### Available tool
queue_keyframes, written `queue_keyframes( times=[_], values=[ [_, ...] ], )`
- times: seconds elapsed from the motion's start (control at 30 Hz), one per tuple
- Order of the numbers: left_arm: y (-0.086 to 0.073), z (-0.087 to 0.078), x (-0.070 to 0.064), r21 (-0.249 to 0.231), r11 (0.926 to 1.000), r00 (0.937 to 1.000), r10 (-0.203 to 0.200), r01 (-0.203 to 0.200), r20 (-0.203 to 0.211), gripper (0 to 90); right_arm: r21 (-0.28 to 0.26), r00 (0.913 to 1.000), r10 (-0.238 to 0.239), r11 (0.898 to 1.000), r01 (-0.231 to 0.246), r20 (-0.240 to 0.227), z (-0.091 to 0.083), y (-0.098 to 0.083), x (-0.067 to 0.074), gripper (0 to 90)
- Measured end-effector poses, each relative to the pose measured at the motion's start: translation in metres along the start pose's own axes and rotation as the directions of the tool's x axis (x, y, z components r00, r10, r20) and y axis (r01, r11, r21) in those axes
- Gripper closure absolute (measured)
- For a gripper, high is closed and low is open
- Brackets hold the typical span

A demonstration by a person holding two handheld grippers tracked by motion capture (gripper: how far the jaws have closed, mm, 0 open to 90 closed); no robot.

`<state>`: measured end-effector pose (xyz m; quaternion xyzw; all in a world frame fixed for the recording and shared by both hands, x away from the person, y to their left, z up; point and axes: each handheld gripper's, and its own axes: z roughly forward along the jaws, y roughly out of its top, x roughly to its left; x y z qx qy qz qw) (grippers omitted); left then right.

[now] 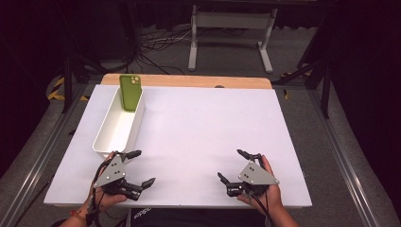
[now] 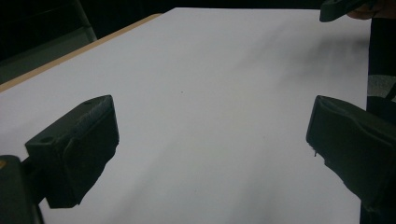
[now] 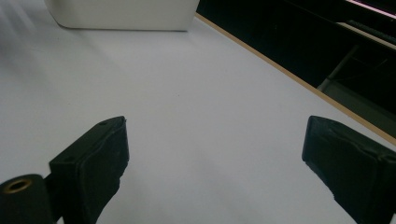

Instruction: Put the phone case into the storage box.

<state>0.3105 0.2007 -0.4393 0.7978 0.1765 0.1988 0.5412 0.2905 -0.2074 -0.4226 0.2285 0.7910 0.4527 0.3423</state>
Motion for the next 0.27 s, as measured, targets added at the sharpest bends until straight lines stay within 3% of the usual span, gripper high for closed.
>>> queue_keyframes(
  times=[0.27],
  values=[
    [0.0004, 0.0004, 0.0012, 0.011, 0.9999, 1.0000, 0.001, 0.000, -0.008, 3.5, -0.005, 0.9999, 0.011, 1.000, -0.011, 0.002, -0.0001, 0.0008, -0.0020, 8.0]
  ],
)
